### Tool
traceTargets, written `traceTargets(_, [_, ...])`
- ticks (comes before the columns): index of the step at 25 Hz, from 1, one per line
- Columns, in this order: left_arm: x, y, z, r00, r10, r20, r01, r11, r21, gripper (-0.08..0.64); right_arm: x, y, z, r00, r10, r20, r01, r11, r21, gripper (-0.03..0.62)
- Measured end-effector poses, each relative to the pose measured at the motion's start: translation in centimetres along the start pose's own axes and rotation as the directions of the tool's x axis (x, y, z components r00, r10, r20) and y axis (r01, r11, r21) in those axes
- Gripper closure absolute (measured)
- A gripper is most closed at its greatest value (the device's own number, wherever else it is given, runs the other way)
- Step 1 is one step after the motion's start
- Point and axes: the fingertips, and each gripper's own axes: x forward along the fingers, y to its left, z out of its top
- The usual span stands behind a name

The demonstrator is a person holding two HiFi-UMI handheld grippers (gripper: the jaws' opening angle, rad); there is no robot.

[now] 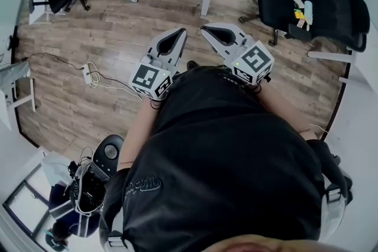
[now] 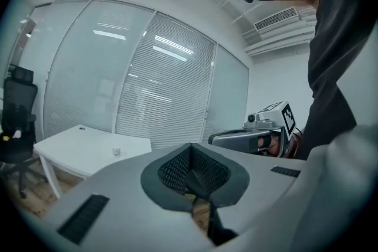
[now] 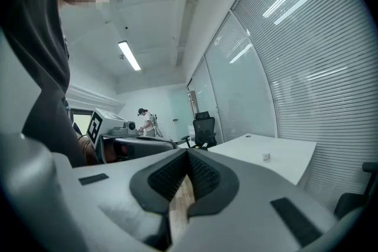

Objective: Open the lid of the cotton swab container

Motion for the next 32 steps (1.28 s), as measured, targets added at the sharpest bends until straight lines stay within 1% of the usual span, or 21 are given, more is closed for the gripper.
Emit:
traceTargets(4, [-1.3, 2.1, -0.1, 0.999, -0.022, 0.025, 0.023, 0.999, -0.034, 0.545, 2.6, 0.9, 0.0, 1.0, 0.029, -0.01, -0.029, 1.0, -0.003, 0.569])
traceTargets(6, [-1.5, 2.1, -0.1, 0.999, -0.035, 0.025, 0.036, 0.999, -0.029, 0.545, 3.1, 0.8, 0.2, 0.999, 0.032, -0.017, -0.032, 0.999, -0.004, 0.569])
traceTargets(9, [-1.1, 2.3, -0.2, 0.997, -0.069, 0.026, 0.07, 0.997, -0.045, 0.545, 3.8, 0.0, -0.2, 0.999, 0.027, -0.031, -0.026, 1.0, 0.01, 0.569])
traceTargets(11, [-0.6, 3.2, -0.2, 0.997, -0.068, 0.025, 0.069, 0.995, -0.068, 0.545, 4.7, -1.0, -0.2, 0.999, 0.031, -0.035, -0.031, 0.999, 0.023, 0.569])
traceTargets(16, [-0.4, 4.7, -0.1, 0.999, -0.037, 0.006, 0.037, 0.996, -0.083, 0.545, 6.5, -2.2, 0.6, 0.997, 0.066, -0.036, -0.066, 0.998, 0.018, 0.569])
traceTargets(19, [1.7, 6.0, -0.1, 1.0, 0.006, -0.003, -0.006, 0.996, -0.087, 0.545, 7.0, -4.8, 0.8, 0.996, 0.082, -0.034, -0.081, 0.996, 0.031, 0.569])
traceTargets(22, [3.4, 7.4, 0.4, 0.998, 0.063, -0.014, -0.064, 0.996, -0.065, 0.545, 7.1, -7.0, 1.2, 0.995, 0.091, -0.033, -0.09, 0.995, 0.03, 0.569])
traceTargets(27, [7.7, 8.7, 1.5, 0.995, 0.097, -0.001, -0.097, 0.992, -0.081, 0.545, 7.0, -11.8, 2.3, 0.994, 0.11, -0.03, -0.108, 0.993, 0.038, 0.569])
traceTargets(30, [11.0, 9.6, 2.2, 0.99, 0.139, -0.035, -0.141, 0.989, -0.047, 0.545, 6.5, -15.3, 3.5, 0.993, 0.111, -0.028, -0.109, 0.993, 0.04, 0.569])
traceTargets(32, [12.9, 9.9, 3.0, 0.988, 0.149, -0.033, -0.15, 0.988, -0.031, 0.543, 6.2, -17.2, 4.2, 0.993, 0.116, -0.031, -0.115, 0.993, 0.036, 0.569])
